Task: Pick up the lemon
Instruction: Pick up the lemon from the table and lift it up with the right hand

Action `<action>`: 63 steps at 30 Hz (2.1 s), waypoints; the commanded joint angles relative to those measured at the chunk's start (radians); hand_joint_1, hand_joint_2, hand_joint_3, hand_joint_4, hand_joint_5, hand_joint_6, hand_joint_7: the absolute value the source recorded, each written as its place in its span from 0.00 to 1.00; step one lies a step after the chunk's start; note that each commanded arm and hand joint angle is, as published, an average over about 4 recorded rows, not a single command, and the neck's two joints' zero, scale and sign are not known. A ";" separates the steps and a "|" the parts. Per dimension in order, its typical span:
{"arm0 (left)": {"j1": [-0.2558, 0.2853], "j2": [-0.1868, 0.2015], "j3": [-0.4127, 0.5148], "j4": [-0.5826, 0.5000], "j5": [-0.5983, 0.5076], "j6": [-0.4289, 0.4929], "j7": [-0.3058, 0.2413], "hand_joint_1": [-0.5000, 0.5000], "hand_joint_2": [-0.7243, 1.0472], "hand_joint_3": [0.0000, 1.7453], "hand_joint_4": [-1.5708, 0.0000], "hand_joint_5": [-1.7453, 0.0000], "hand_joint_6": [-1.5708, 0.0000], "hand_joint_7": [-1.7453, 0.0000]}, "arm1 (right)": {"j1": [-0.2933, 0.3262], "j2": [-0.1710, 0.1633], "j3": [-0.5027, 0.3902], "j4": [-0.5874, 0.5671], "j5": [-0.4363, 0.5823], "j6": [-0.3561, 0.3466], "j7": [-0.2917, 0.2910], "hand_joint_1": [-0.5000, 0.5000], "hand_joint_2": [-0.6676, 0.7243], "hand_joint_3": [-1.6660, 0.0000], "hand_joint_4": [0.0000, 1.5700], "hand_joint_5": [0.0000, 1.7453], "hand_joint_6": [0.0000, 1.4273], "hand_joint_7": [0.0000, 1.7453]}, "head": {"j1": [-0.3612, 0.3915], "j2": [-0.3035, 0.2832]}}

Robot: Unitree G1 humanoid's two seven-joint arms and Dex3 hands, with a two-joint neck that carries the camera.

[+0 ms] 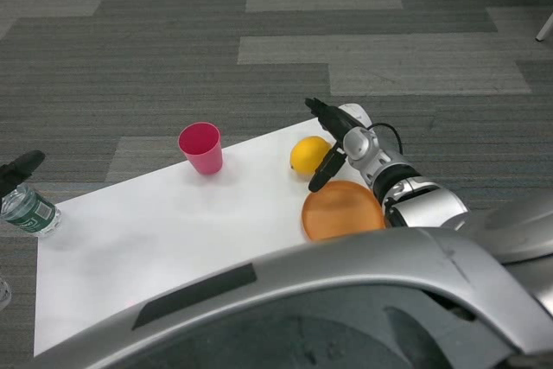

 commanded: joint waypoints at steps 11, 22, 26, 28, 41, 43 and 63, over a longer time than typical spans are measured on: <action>-0.017 0.006 0.008 0.000 0.003 -0.004 0.002 1.00 0.95 0.05 0.95 1.00 1.00 1.00 | -0.138 0.009 -0.002 0.178 -0.048 -0.034 -0.083 0.62 0.45 0.95 0.00 0.61 0.00 0.00 | 0.004 -0.004; -0.019 0.007 0.008 0.000 0.003 -0.004 0.002 1.00 0.95 0.05 0.95 1.00 1.00 1.00 | -0.196 0.010 0.005 0.315 -0.078 -0.032 -0.135 0.60 0.45 0.95 0.00 0.60 0.00 0.00 | 0.005 -0.015; -0.023 0.007 0.006 0.003 0.003 -0.004 0.002 1.00 0.95 0.05 0.95 1.00 1.00 1.00 | -0.209 0.013 0.005 0.352 -0.085 -0.031 -0.153 0.58 0.45 0.95 0.00 0.57 0.00 0.00 | 0.003 -0.018; -0.024 0.007 0.005 0.005 0.004 -0.004 0.002 1.00 0.95 0.05 0.95 1.00 1.00 1.00 | -0.216 0.015 0.009 0.366 -0.088 -0.030 -0.161 0.58 0.45 0.95 0.00 0.56 0.00 0.00 | 0.003 -0.018; -0.028 0.003 -0.001 0.016 0.004 -0.004 0.004 1.00 0.95 0.05 0.95 1.00 1.00 1.00 | -0.255 0.037 0.043 0.418 -0.117 -0.016 -0.205 0.54 0.45 0.95 0.00 0.50 0.00 0.00 | 0.012 -0.024; -0.028 0.003 -0.001 0.017 0.004 -0.004 0.004 1.00 0.95 0.05 0.95 1.00 1.00 1.00 | -0.259 0.040 0.049 0.419 -0.123 -0.011 -0.207 0.53 0.42 0.94 0.00 0.50 0.00 0.00 | 0.014 -0.025; -0.028 0.001 0.001 0.018 0.003 -0.004 0.004 1.00 0.95 0.05 0.95 1.00 1.00 1.00 | -0.278 0.056 0.069 0.421 -0.223 0.020 -0.220 0.33 0.09 0.29 0.00 0.76 0.00 0.04 | 0.021 -0.028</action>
